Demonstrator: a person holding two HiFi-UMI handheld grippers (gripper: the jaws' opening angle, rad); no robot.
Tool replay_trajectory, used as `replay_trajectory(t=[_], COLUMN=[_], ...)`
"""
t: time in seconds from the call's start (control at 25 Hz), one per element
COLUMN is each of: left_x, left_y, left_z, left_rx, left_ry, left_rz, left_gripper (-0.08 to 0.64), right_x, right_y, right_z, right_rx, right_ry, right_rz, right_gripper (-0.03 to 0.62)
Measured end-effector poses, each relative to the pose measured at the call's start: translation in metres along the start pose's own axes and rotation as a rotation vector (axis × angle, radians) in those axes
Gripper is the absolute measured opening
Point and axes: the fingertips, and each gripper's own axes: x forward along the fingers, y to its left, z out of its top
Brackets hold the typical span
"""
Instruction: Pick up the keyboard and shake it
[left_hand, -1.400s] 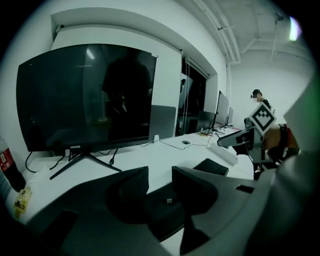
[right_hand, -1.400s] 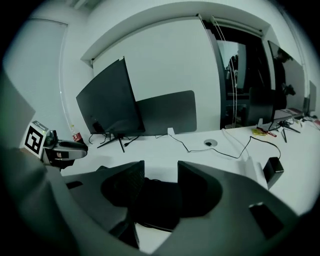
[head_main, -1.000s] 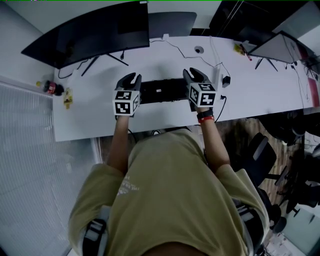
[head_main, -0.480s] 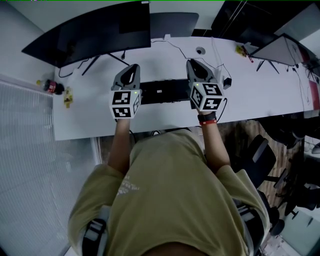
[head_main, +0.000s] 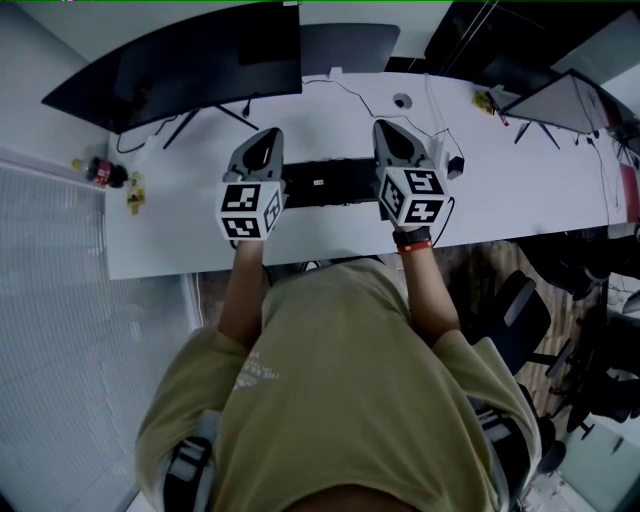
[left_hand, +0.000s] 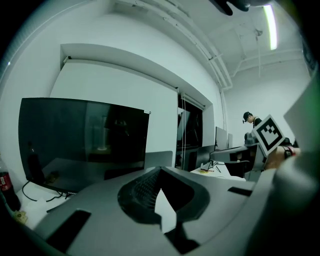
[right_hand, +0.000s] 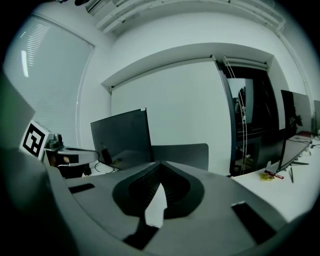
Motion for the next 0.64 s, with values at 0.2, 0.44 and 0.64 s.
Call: replay_trajectory(t=[0.2,0.44,0.64], left_x=[-0.001,0.005,0.014], left_y=[-0.008,-0.002,0.008], left_z=[0.008,-0.011,-0.071], left_rx=[0.014,0.026,0.068], left_ry=[-0.022,0.032,0.195], left_rz=[-0.014,0.024,0.057], left_gripper=[0.018,0.018,0.021], right_x=[-0.002,0.005,0.019], right_y=[-0.003,-0.016,-0.036], right_z=[0.004,-0.010,-0.070], right_rx=[-0.023,-0.007,0.060], right_ry=[-0.026,0.034,0.157], right_rz=[-0.005,-0.011,-0.013], right_gripper=[0.023,0.023,0.023])
